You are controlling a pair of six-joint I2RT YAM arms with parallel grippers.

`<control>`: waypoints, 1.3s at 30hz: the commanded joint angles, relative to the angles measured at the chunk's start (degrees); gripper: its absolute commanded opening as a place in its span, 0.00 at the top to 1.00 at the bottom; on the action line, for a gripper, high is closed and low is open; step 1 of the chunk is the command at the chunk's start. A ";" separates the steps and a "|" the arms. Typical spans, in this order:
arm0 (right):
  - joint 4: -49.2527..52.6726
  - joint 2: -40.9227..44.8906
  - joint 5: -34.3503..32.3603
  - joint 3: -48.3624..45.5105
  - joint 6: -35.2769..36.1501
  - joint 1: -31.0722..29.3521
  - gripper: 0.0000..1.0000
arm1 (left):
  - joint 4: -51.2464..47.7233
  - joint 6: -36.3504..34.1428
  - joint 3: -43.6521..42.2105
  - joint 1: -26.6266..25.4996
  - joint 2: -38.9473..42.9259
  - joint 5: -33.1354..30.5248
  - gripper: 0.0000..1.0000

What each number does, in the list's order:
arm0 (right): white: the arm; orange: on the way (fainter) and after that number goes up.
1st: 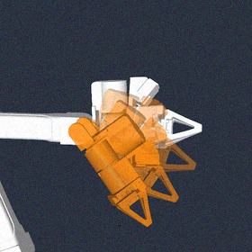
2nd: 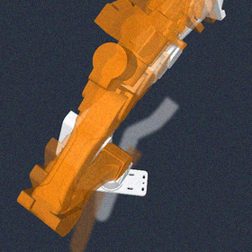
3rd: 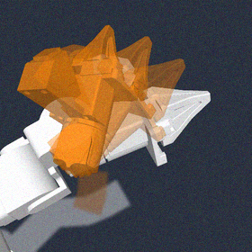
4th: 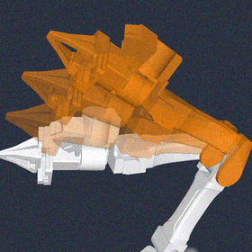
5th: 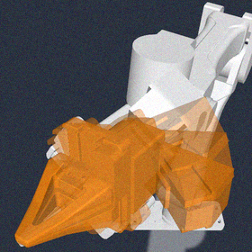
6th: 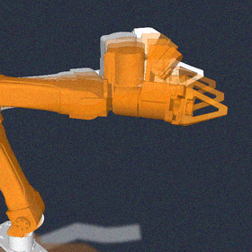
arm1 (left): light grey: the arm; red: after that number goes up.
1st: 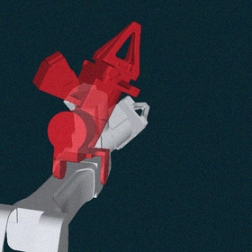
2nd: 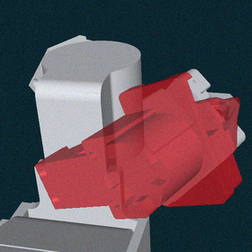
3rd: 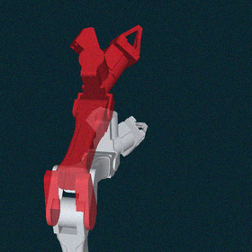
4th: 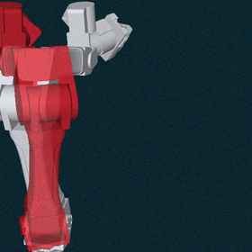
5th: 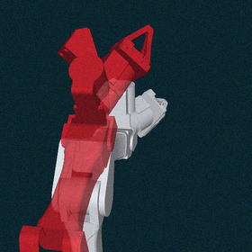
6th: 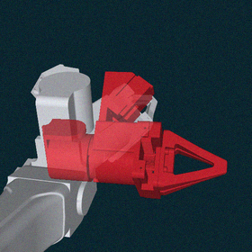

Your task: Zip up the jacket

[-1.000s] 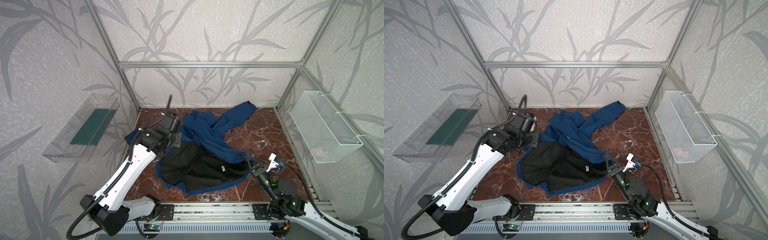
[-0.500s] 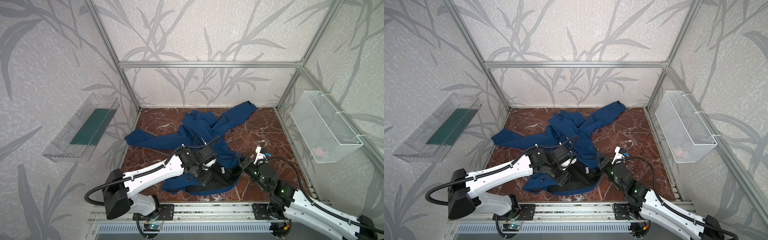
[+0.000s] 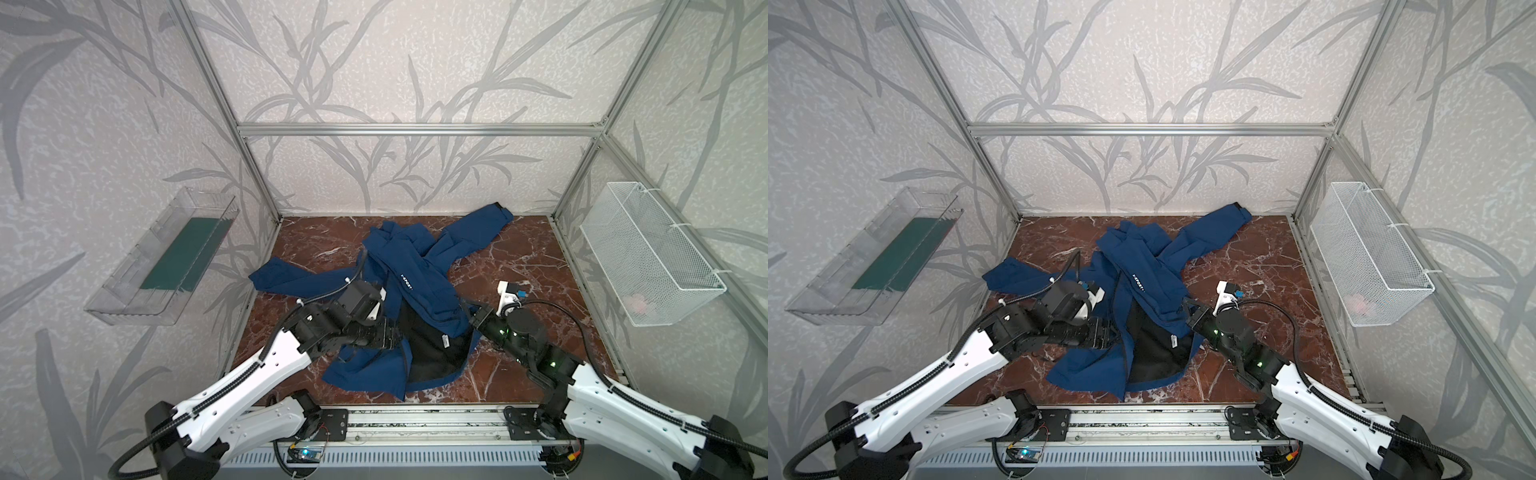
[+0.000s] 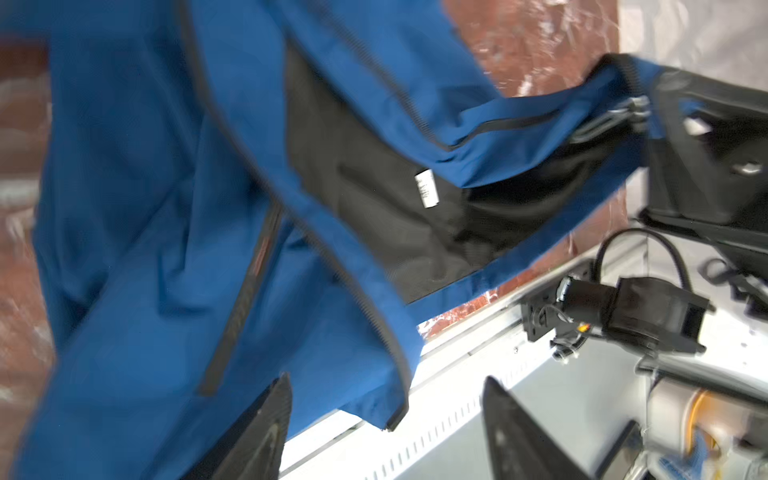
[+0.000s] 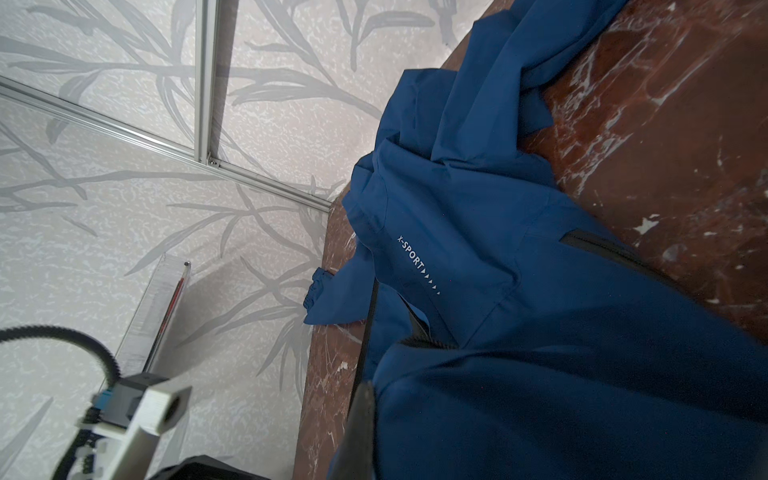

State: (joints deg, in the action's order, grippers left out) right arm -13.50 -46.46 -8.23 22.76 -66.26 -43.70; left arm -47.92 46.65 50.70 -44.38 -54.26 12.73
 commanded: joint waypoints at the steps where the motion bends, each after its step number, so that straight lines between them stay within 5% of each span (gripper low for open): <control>1: -6.53 -2.01 5.08 0.86 -0.44 2.05 0.98 | 2.93 13.52 -6.22 1.49 3.28 -6.88 0.19; 5: -9.65 -4.98 8.83 0.46 -0.83 3.74 0.98 | 5.38 7.80 -8.77 4.12 -4.02 -7.49 0.19; 9: -11.07 -7.07 10.74 0.10 -1.06 4.81 0.98 | 11.87 4.71 -8.42 4.75 -20.66 -5.34 0.19; 24: -22.04 -18.36 12.32 1.17 -1.19 5.71 0.98 | 8.62 -17.16 16.30 17.70 -52.94 -6.44 0.21; 28: -22.47 -19.84 12.43 2.27 -1.17 5.79 0.99 | 5.34 -17.07 19.67 18.20 -46.16 -6.17 0.22; 32: -23.78 -20.58 12.21 2.03 -1.48 5.82 0.98 | 2.56 -9.85 16.52 18.27 -34.17 -4.70 0.21; 39: -25.02 -21.04 13.33 3.28 -1.38 6.00 0.99 | 15.41 12.07 -8.67 17.98 -7.41 3.81 0.21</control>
State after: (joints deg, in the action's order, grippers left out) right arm -35.38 -67.29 3.84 23.64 -67.90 -38.04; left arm -36.77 46.19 51.03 -26.06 -67.18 11.88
